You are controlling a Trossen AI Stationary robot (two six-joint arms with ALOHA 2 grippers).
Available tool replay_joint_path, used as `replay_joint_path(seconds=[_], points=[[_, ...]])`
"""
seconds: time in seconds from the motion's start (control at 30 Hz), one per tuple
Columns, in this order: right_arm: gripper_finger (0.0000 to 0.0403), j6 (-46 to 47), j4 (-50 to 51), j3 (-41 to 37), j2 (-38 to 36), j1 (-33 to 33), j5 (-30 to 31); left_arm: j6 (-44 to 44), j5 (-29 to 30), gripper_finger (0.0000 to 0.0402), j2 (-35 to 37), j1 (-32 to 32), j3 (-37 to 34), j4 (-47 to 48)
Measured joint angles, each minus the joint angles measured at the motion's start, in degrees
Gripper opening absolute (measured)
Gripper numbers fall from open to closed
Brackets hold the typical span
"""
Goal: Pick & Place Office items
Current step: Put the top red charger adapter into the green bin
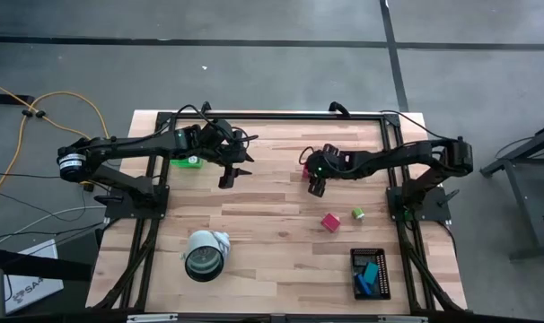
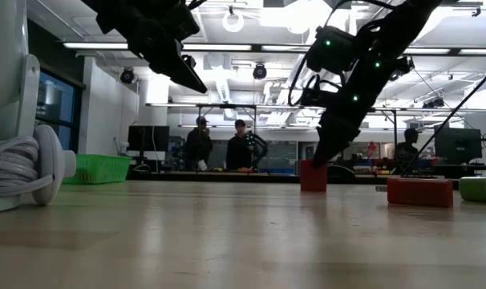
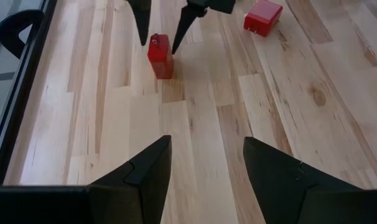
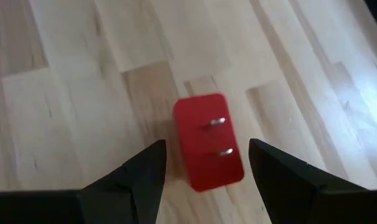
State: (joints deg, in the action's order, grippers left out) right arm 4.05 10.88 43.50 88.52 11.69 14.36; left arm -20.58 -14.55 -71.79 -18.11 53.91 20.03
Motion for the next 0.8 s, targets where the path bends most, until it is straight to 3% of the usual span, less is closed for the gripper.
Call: replay_joint_path(seconds=[0.3, 0.8], points=[[0.0203, -0.18, -1.40, 0.06, 1.81, 1.63, -4.20, 0.00, -0.02, 0.0192, 0.00, 0.00, 0.00, -0.17], [0.0148, -0.87, -1.27, 0.01, 1.98, 1.83, -4.08, 0.00, -0.02, 0.0192, 0.00, 0.01, 0.00, -0.98]])
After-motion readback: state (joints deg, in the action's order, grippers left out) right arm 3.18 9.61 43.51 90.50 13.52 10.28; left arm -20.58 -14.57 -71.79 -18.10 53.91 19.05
